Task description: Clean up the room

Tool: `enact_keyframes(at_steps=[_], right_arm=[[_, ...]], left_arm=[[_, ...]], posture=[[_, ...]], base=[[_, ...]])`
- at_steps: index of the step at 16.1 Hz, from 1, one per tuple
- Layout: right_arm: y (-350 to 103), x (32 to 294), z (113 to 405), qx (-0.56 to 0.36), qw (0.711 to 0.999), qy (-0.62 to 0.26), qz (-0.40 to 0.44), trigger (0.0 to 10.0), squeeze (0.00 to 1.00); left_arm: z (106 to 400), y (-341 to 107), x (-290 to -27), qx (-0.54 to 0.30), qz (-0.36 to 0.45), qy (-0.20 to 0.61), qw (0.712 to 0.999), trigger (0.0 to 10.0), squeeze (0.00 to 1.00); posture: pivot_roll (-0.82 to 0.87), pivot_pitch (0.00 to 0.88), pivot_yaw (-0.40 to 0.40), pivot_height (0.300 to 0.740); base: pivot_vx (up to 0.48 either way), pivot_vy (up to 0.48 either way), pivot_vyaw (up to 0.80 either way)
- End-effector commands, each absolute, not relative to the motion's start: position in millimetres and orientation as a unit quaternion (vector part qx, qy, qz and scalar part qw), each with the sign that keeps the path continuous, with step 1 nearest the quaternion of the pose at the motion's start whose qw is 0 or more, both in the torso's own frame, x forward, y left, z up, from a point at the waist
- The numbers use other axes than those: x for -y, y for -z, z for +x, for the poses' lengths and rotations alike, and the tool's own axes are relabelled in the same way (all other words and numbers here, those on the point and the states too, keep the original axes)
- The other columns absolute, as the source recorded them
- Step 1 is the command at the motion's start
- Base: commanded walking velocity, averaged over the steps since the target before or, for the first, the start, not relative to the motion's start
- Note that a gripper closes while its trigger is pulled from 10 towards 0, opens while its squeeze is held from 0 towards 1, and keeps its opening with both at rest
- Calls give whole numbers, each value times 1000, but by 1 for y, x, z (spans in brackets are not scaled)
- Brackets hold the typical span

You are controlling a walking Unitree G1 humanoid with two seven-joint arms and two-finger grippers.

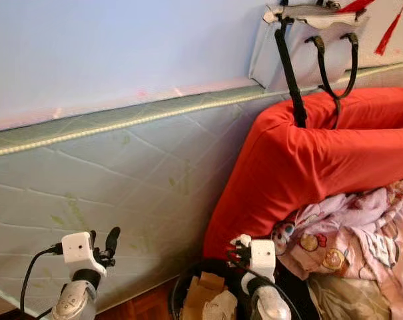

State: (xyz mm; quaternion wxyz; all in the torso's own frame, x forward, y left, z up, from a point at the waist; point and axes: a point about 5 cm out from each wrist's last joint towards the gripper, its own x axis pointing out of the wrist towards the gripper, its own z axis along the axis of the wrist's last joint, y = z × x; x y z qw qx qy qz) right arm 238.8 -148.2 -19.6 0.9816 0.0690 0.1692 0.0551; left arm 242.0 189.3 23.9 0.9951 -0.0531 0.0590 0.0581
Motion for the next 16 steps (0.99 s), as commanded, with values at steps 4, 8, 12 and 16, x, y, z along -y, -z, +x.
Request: enact_keyframes(at_steps=[4,8,12,16], right_arm=[[21,150,242,-179,980,-57,65,10000,0],[22,150,243,-184,979,-62,63,10000,0],[24,149,243,-190,977,-68,67,10000,0],[26,148,243,-195,976,-72,70,10000,0]], left_arm=[[244,-26,-187,-61,-55,-54,995,10000,0],[245,-25,-187,-63,-55,-53,995,10000,0],[246,-25,-187,-65,-55,-52,995,10000,0],[245,-24,-186,-68,-65,-48,994,10000,0]], posture=[[29,13,-79,656],[31,13,-78,656],[34,13,-78,656],[35,15,-77,656]], base=[[0,0,0],[0,0,0],[0,0,0],[0,0,0]])
